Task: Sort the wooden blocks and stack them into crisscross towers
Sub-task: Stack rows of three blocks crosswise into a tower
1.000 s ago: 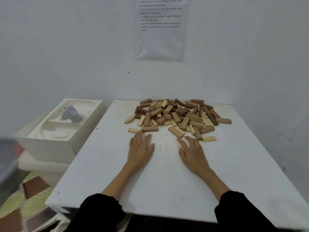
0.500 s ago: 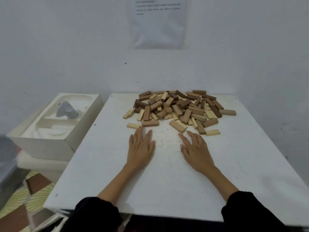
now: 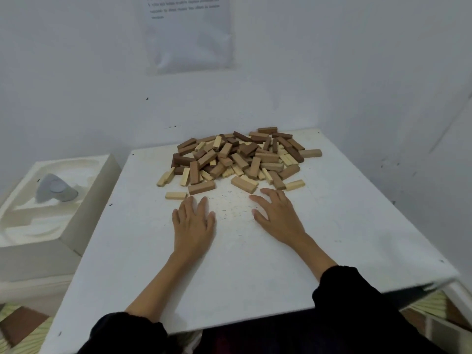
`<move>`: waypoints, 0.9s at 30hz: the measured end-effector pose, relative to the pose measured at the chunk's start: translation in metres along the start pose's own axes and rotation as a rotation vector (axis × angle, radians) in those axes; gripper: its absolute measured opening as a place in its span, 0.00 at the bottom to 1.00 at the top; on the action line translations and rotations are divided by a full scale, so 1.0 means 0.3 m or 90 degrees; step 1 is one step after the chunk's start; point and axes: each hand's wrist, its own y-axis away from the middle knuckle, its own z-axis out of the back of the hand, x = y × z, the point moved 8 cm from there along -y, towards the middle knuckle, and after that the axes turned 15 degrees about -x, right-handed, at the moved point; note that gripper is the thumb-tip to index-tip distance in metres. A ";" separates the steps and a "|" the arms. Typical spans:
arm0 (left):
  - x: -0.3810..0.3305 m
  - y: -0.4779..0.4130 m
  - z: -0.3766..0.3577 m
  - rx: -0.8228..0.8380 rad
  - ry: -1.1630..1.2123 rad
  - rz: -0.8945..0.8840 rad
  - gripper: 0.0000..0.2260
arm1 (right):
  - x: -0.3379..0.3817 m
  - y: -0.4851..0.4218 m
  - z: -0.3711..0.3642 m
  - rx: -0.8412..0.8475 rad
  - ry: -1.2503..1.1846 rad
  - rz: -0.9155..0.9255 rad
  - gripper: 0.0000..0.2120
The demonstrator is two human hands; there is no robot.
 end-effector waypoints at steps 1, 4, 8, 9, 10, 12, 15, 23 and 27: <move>-0.002 -0.001 -0.001 -0.005 0.001 -0.005 0.30 | -0.006 0.001 0.006 -0.015 0.006 -0.013 0.20; 0.002 0.002 -0.003 -0.016 0.006 -0.010 0.28 | -0.026 0.004 0.022 -0.054 0.015 -0.056 0.22; 0.006 0.001 -0.004 -0.016 0.022 -0.001 0.29 | -0.041 -0.004 0.028 -0.088 0.024 -0.072 0.24; 0.006 -0.003 0.001 -0.020 0.031 0.009 0.28 | -0.053 -0.015 0.038 -0.109 0.022 -0.088 0.22; 0.004 -0.010 0.011 -0.026 0.043 0.024 0.27 | -0.064 -0.028 0.049 -0.132 0.023 -0.104 0.20; -0.007 -0.035 0.024 -0.028 0.075 0.058 0.24 | -0.093 -0.062 0.058 -0.144 0.034 -0.128 0.20; -0.048 -0.081 0.027 -0.032 0.113 0.065 0.27 | -0.133 -0.108 0.048 -0.131 0.037 -0.125 0.20; -0.252 -0.178 -0.045 -0.021 0.179 -0.136 0.23 | -0.145 -0.124 0.076 -0.212 -0.028 -0.084 0.16; -0.290 -0.209 -0.075 -0.021 0.174 -0.180 0.18 | -0.155 -0.124 0.087 -0.235 -0.066 -0.097 0.12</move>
